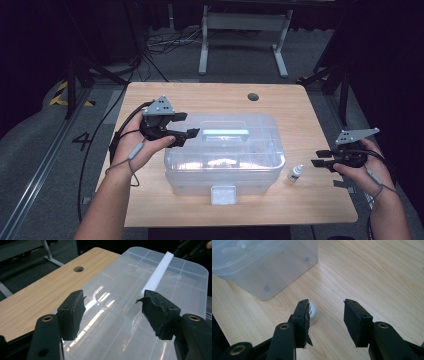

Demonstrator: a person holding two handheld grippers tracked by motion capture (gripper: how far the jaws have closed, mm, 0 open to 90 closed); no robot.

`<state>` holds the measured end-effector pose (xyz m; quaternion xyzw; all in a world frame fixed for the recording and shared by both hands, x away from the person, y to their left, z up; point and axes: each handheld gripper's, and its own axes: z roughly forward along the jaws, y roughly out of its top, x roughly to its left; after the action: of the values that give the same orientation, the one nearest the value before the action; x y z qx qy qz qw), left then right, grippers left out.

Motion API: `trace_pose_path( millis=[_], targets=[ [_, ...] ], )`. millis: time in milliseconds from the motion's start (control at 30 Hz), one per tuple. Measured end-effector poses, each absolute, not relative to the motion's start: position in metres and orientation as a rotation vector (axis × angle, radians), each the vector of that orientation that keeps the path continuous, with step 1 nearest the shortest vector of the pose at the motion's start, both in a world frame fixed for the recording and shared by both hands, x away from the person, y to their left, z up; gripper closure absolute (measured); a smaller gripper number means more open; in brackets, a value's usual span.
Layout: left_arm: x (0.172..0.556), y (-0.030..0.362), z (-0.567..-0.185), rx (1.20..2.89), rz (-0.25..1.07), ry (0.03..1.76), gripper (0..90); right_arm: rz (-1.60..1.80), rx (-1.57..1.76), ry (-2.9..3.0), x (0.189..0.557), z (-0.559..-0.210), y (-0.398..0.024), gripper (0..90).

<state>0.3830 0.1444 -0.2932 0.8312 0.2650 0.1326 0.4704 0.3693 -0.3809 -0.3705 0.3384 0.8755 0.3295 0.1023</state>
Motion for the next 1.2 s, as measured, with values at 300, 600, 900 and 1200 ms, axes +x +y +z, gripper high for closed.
trace_pose_path(
  millis=[300, 600, 900, 1200],
  targets=[
    [0.386, 0.141, -0.296, 2.012, 0.302, 0.633, 36.5, 0.976, 1.002, 2.586, 0.369, -0.371, -0.381, 56.1],
    [0.376, 0.128, -0.299, 2.033, 0.261, 0.544, 33.9, 0.973, 0.998, 2.59, 0.37, -0.372, -0.379, 55.7],
    [0.386, 0.118, -0.311, 2.068, 0.234, 0.582, 39.6, 0.975, 0.99, 2.594, 0.369, -0.372, -0.378, 55.4],
    [0.388, 0.114, -0.312, 2.115, 0.262, 0.557, 48.8, 0.975, 0.98, 2.596, 0.369, -0.372, -0.377, 55.1]
  ],
)
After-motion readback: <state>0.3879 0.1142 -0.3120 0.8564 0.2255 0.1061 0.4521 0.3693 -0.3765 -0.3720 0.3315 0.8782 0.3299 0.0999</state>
